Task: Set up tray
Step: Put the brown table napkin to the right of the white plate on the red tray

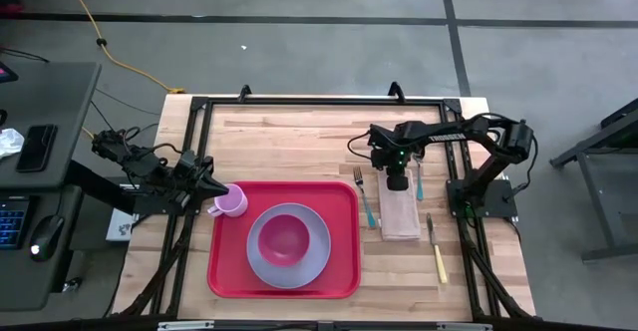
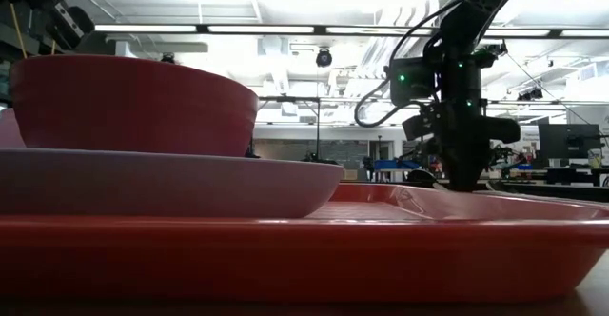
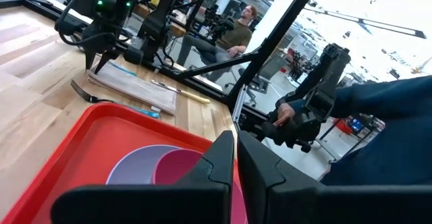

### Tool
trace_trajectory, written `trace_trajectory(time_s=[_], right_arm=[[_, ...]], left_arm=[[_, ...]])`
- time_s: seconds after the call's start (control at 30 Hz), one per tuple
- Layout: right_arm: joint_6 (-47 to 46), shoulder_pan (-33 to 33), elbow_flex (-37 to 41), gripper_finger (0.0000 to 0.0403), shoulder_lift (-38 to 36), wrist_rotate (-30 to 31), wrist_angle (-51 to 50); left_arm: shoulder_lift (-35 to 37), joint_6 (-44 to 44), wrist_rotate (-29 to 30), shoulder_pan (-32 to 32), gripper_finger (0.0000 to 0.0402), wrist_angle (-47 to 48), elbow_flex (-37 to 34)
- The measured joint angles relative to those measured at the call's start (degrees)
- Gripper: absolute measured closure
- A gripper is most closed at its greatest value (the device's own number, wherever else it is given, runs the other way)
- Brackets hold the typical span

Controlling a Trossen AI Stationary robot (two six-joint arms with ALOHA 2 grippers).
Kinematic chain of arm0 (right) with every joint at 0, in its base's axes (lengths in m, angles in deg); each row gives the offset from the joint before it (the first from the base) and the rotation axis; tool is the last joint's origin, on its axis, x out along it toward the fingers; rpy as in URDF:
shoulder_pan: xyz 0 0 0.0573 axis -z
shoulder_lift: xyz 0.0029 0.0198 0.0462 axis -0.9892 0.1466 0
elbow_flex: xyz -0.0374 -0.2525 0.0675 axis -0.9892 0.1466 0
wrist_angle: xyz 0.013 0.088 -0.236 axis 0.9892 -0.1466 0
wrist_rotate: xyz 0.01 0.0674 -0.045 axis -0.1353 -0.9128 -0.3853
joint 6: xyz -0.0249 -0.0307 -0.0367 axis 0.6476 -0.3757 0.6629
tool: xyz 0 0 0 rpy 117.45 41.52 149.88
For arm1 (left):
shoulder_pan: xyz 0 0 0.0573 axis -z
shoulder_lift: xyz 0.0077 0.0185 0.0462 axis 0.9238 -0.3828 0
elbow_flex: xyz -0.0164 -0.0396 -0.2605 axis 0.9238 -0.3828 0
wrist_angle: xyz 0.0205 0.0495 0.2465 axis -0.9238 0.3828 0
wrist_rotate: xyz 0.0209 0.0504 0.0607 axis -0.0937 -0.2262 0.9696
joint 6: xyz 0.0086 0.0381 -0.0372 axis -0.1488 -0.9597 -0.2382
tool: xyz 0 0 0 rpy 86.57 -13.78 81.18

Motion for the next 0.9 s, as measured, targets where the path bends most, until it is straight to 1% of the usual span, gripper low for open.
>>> trace_trajectory(time_s=[0.23, 0.37, 0.57, 0.67, 0.9], right_arm=[[-2.3, 0.0, 0.0, 0.0399, 0.0, 0.8, -1.0], [-3.8, -0.1, 0.0, 0.0399, 0.1, 1.8, -1.1], [-3.6, -0.1, -0.3, 0.0402, 0.1, 2.5, -1.7], [-2.7, -0.1, -2.0, 0.0402, 0.2, 3.9, -3.7], [2.7, 0.0, -7.7, 0.0402, 0.4, 7.2, -8.9]], left_arm=[[0.0, 0.0, 0.0, 0.0, 0.0353, 0.0, 0.0], [0.0, -0.1, 0.0, 0.0, 0.0353, 0.0, 0.0], [0.0, 0.0, 0.0, 0.0, 0.0353, -0.1, 0.0], [0.0, 0.0, 0.1, 0.0, 0.0353, -0.2, 0.0], [0.0, 0.0, 0.1, 0.0, 0.0353, -0.2, 0.0]])
